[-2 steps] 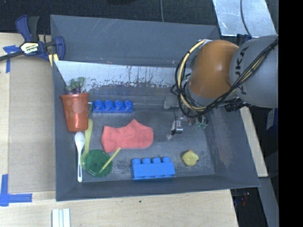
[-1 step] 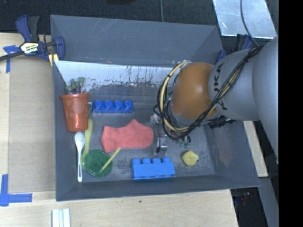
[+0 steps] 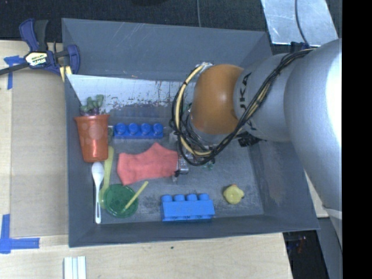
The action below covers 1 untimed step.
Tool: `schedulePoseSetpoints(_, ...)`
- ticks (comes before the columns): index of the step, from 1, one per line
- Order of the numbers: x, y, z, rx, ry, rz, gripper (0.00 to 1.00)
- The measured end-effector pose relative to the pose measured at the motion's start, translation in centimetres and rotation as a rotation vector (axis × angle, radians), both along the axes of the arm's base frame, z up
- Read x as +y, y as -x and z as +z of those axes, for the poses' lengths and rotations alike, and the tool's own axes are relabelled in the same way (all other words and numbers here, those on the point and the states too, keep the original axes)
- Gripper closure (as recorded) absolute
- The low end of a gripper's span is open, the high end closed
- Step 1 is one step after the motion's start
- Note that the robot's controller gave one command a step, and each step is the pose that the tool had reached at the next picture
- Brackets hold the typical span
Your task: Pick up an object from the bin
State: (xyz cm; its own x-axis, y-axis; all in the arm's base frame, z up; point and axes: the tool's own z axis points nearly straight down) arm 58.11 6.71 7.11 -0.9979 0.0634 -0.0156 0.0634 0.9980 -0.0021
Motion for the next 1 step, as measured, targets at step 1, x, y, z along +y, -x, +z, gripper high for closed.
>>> schedulePoseSetpoints(1,3.27,0.83,0.1,0.002,-0.002,0.046,1.0)
